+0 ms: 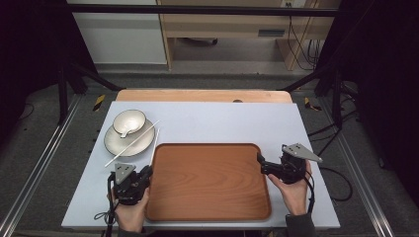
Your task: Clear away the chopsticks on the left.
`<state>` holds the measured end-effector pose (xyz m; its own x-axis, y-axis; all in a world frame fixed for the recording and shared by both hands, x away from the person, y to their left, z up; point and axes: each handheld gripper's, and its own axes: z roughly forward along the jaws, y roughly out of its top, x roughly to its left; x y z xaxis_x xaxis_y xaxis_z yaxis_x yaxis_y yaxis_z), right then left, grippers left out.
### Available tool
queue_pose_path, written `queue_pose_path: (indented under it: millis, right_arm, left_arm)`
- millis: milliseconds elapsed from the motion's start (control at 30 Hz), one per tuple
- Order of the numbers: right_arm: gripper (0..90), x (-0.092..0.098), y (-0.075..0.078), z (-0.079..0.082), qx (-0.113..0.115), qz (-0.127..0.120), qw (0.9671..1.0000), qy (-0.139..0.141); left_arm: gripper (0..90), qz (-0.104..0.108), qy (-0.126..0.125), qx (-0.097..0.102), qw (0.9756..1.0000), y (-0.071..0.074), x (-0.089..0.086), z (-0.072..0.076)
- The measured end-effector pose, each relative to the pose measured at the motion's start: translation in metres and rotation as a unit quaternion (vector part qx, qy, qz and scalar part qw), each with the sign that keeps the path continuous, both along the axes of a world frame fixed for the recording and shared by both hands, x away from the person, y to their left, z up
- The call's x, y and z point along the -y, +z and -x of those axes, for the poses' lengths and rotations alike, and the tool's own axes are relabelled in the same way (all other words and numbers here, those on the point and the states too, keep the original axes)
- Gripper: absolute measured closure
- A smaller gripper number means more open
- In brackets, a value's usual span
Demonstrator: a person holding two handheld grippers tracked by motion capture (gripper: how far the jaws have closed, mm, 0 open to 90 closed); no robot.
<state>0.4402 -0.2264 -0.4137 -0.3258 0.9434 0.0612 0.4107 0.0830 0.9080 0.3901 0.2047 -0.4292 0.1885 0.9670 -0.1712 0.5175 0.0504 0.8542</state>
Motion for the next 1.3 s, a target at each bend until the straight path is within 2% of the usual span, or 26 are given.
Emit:
queue_pose_path:
  millis: [67, 267, 433, 500, 733, 833, 967, 1300]
  right_arm:
    - [6.9, -0.001, 0.000, 0.000, -0.001, -0.001, 1.0000, 0.000]
    - [7.0, -0.004, -0.001, 0.000, -0.004, -0.001, 1.0000, 0.007]
    - [7.1, -0.006, -0.003, -0.001, -0.006, 0.004, 0.9999, 0.009]
    - [7.1, -0.007, -0.003, -0.001, -0.009, 0.004, 0.9999, 0.009]
    - [7.1, -0.006, -0.004, -0.001, -0.007, 0.006, 0.9999, 0.008]
    - [7.1, -0.006, -0.003, -0.001, -0.008, 0.003, 0.9999, 0.009]
    - [7.1, -0.006, -0.004, -0.002, -0.009, 0.007, 0.9999, 0.009]
    - [7.0, -0.007, -0.004, -0.002, -0.010, 0.007, 0.9999, 0.009]
  left_arm:
    - [84.4, 0.011, 0.006, -0.003, 0.9999, -0.004, 0.003, 0.003]
    - [84.3, 0.000, 0.010, -0.010, 0.9999, -0.021, 0.012, 0.006]
    - [84.3, 0.000, 0.013, -0.017, 0.9998, -0.030, 0.015, 0.003]
    - [84.3, 0.002, 0.017, -0.027, 0.9995, -0.036, 0.015, 0.001]
    - [84.4, -0.004, 0.025, -0.041, 0.9988, -0.043, 0.015, -0.002]
    - [84.3, -0.005, 0.026, -0.059, 0.9979, -0.046, 0.016, -0.005]
    - [84.3, -0.008, 0.024, -0.067, 0.9974, -0.049, 0.017, -0.007]
    - [84.1, -0.015, 0.026, -0.077, 0.9966, -0.054, 0.019, -0.009]
